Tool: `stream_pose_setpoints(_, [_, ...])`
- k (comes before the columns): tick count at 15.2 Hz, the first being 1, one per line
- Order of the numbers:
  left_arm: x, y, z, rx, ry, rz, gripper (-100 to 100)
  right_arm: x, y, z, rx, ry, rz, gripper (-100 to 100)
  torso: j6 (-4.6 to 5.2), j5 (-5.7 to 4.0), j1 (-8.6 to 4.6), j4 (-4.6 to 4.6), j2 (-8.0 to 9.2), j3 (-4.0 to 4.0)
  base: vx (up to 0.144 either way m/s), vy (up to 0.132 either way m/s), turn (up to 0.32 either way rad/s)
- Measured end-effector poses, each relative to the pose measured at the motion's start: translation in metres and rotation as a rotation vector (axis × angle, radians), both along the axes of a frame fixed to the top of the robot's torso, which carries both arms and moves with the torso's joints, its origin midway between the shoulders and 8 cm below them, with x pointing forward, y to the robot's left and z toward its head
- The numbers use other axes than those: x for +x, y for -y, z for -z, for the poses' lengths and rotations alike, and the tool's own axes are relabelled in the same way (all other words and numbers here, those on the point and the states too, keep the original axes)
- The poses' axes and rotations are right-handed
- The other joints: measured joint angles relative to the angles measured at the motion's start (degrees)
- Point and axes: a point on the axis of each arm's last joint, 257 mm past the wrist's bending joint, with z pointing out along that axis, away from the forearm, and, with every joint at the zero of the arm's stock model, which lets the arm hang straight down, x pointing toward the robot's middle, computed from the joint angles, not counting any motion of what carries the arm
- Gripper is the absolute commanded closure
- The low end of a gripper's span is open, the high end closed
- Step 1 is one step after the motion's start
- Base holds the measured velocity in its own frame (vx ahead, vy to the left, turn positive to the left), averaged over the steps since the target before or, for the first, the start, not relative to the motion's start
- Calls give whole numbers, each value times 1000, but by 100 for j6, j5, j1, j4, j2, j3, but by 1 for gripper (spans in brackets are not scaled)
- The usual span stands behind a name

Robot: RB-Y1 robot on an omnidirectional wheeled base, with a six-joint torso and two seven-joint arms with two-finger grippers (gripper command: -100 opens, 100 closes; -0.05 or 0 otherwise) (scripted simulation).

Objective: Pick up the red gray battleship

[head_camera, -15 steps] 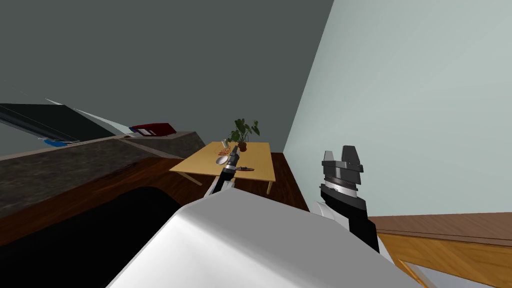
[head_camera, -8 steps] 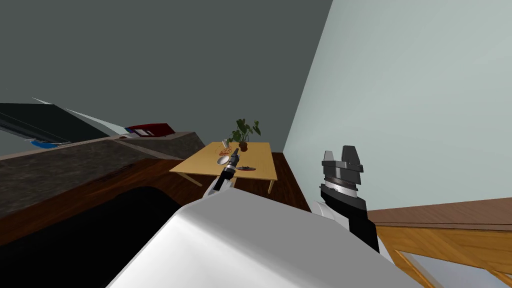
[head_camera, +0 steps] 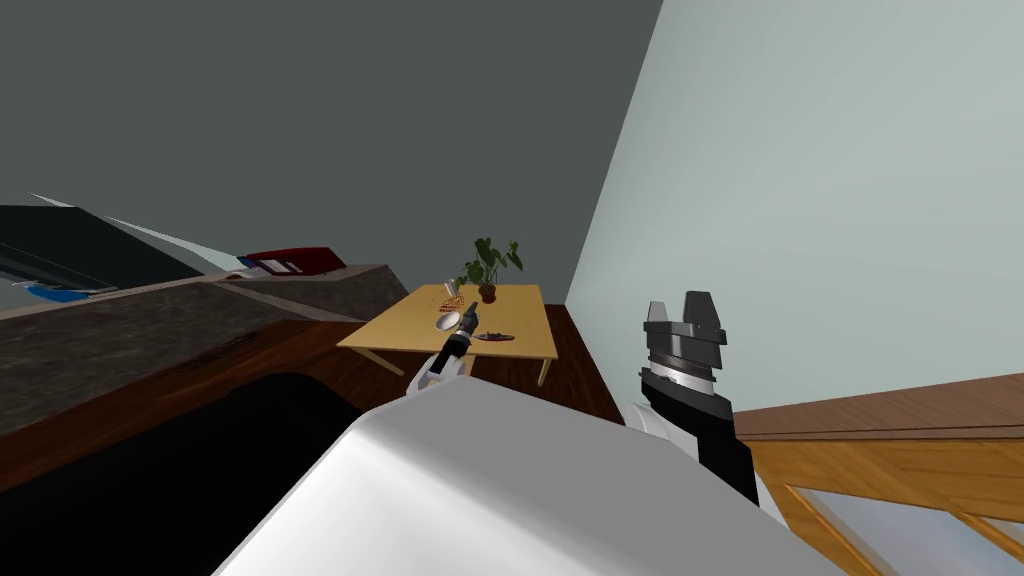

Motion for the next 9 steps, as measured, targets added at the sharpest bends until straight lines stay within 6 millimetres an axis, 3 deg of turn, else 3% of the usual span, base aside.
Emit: stream_pose_setpoints(9, [5, -32, 71, -95, -214, -49, -100, 0, 0, 0, 0, 0, 0, 0, 1, -1, -4, 0, -2, -1, -22, 50, -45])
